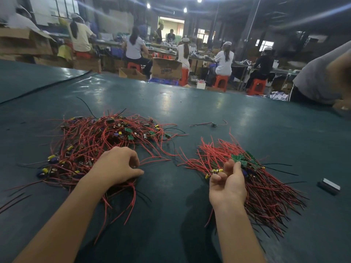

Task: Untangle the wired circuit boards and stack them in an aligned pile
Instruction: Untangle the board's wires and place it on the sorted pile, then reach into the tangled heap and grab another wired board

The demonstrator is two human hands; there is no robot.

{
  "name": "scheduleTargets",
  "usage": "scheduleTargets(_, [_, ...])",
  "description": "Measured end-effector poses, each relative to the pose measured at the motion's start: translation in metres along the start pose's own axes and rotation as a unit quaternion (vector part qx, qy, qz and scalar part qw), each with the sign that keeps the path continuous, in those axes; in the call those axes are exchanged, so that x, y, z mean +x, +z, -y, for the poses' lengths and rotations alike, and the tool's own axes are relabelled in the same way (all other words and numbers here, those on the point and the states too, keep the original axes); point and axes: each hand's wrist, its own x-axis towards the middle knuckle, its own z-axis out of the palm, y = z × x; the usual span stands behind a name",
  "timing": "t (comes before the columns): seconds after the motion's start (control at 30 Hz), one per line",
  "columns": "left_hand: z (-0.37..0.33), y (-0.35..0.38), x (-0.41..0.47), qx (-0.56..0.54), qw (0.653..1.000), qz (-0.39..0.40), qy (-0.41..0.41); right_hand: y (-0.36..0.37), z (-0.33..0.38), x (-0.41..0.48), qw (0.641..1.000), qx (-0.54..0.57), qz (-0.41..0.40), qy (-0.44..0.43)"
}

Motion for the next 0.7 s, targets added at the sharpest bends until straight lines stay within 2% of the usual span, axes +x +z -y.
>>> scheduleTargets(0.17, [-0.006,0.002,0.000,0.037,0.996,-0.070,0.039,0.001,-0.004,-0.001,0.999,-0.023,0.024,0.020])
scheduleTargets(0.27, [-0.010,0.006,0.001,-0.033,0.984,-0.147,0.090,0.003,-0.007,-0.003,0.997,-0.052,0.050,0.026])
scheduleTargets(0.4, [-0.022,0.010,-0.001,-0.167,0.928,-0.287,0.166,0.009,-0.020,-0.010,0.981,-0.166,0.096,0.014])
scheduleTargets(0.5, [-0.035,0.012,-0.004,-0.243,0.881,-0.356,0.194,0.011,-0.033,-0.017,0.951,-0.269,0.149,-0.015])
scheduleTargets(0.6, [-0.046,0.014,-0.008,-0.287,0.852,-0.366,0.240,0.012,-0.043,-0.026,0.922,-0.329,0.203,-0.024])
scheduleTargets(0.7, [-0.054,0.021,-0.013,-0.284,0.847,-0.339,0.294,0.011,-0.050,-0.033,0.903,-0.346,0.254,-0.030])
